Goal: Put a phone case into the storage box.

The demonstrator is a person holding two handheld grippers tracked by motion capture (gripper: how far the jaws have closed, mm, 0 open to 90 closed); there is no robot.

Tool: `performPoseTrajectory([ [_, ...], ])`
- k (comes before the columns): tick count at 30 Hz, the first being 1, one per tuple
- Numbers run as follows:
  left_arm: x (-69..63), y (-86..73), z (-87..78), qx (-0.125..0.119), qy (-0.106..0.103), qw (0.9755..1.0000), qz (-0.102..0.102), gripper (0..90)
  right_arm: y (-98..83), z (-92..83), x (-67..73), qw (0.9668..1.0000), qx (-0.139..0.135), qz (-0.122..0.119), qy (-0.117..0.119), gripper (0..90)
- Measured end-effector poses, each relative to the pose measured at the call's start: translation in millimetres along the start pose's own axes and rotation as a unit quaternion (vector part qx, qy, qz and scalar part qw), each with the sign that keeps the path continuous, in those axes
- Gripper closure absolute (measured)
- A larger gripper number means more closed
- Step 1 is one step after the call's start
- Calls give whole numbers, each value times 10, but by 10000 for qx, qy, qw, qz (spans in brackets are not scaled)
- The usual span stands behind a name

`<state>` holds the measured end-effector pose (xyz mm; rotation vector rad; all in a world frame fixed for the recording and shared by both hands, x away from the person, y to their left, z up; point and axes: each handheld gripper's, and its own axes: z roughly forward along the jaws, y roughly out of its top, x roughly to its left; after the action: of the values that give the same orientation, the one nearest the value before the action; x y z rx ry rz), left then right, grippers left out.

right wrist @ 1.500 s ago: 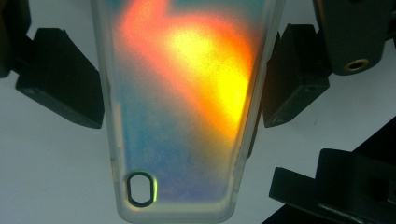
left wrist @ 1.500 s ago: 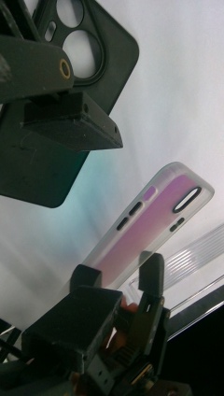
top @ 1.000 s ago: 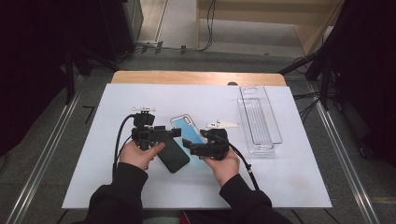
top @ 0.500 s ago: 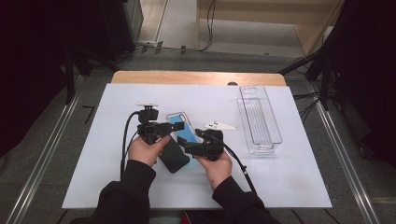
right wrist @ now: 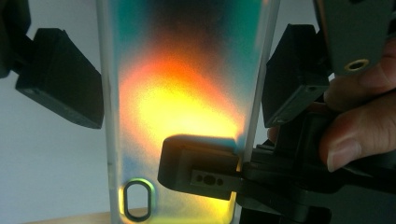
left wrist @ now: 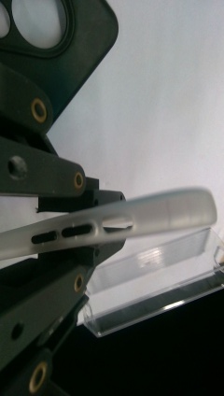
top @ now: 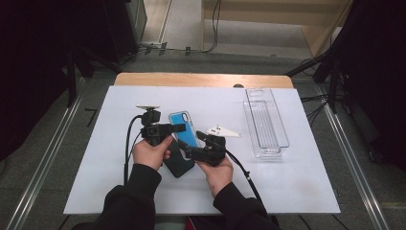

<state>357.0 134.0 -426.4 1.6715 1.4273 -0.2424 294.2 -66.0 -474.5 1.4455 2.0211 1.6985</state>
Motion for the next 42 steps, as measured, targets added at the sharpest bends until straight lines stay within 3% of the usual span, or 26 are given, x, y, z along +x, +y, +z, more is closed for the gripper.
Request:
performPoseTrajectory([
  [9,-3,-11,-14,-30,-152,9998,-82,860,-9,4,19,9992,-63,-372,-135,142],
  [13,-30,-13,-27,-58,-152,9999,-18,861,19,7,19,9981,72,-593,-118,91],
  [15,-50,-12,-38,-61,-135,9999,52,860,53,13,20,9971,269,-705,-139,1],
  [19,-84,-14,-67,-171,-77,9996,210,859,112,-16,32,9939,534,-953,-147,0],
  [24,-120,-31,-99,-337,63,9981,508,858,168,-114,16,9911,748,-1105,24,0],
  [30,-159,-79,-112,-589,254,9940,889,856,197,-224,-18,9842,1239,-1257,137,0],
  [32,-188,-105,-102,-656,375,9914,1071,857,209,-259,-40,9826,1341,-1273,194,0],
  [37,-208,-189,-74,-842,384,9868,1327,857,231,-319,-108,9819,1429,-1207,300,0],
  [42,-219,-279,-50,-1072,398,9815,1536,857,228,-394,-137,9802,1432,-1331,309,0],
])
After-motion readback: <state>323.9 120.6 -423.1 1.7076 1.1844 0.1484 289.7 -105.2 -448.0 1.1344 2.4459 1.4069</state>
